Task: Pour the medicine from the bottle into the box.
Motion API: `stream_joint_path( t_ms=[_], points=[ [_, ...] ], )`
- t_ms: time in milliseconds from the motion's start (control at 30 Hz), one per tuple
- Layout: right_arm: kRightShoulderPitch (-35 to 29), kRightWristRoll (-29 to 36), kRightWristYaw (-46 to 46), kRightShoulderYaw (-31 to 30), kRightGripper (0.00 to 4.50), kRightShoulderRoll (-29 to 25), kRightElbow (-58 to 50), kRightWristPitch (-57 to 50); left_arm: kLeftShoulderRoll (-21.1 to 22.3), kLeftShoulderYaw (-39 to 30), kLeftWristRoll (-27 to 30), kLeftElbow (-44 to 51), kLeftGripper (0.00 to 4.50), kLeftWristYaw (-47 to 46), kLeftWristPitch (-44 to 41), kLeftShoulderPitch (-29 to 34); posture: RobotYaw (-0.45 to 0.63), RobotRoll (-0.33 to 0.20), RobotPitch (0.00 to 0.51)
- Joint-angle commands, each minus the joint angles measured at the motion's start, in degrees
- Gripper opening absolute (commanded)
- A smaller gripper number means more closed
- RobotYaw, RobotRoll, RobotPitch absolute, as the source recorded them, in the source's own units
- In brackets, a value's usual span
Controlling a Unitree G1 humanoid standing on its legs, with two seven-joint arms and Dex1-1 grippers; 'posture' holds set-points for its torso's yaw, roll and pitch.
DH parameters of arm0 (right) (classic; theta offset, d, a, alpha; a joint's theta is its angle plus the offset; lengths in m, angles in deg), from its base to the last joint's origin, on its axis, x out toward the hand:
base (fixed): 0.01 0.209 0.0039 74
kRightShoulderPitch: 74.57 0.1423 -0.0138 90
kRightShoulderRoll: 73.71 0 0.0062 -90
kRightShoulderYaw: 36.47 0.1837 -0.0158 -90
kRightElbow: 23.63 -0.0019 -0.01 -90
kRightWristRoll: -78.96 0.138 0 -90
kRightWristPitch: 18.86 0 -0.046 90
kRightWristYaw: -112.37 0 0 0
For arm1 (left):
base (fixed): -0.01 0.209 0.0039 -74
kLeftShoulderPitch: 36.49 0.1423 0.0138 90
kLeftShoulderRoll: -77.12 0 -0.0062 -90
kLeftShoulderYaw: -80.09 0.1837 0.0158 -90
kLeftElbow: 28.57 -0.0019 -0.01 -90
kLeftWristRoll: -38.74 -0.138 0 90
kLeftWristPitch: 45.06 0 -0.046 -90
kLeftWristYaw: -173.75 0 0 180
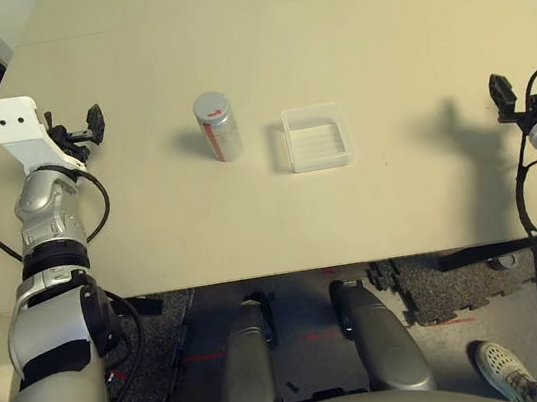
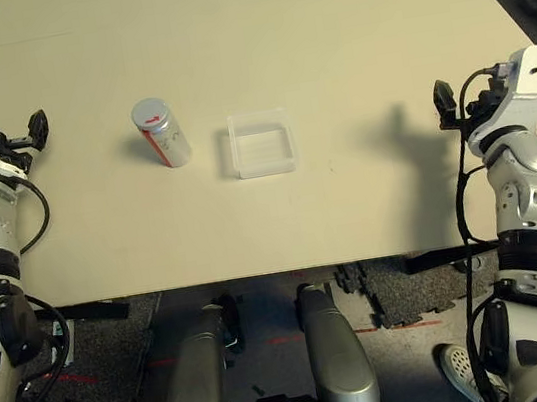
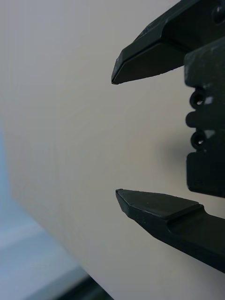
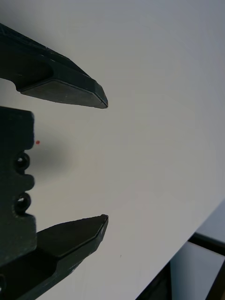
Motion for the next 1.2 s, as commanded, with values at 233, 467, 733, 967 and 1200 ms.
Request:
stream_joint_path(
  t_ms=[233, 467, 733, 967, 1200],
  points=[
    [0.10, 2.01, 17.45, -7.78, 4.50, -5.65, -4.65, -6.79, 3.16, 3.12, 3.87, 13.65, 4.48, 18.41, -13.91, 4.40, -0.09, 0.000, 0.184],
    [0.53, 5.37, 27.68, -12.18, 4.50, -7.46, -9.88, -14.41, 7.63, 8.93, 7.70, 29.89, 4.48, 34.46, -29.69, 10.17, -0.07, 0.000, 0.176],
    [-0.37, 7.43, 30.95, -14.21, 4.50, -8.11, -16.38, -21.41, 6.36, 13.17, 8.38, 38.66, 4.48, 38.49, -34.80, 14.33, -0.09, 0.000, 0.181],
    [-1.77, 10.94, 31.99, -15.16, 4.50, -8.54, -23.98, -29.33, 0.71, 14.92, 5.21, 30.65, 4.48, 36.35, -28.82, 11.50, -0.13, 0.000, 0.192],
    [-0.12, 13.09, 28.82, -17.27, 4.50, -6.12, -29.98, -34.28, -4.54, 14.64, 2.93, 20.35, 4.48, 32.70, -21.39, 7.21, -0.17, 0.000, 0.202]
  ],
)
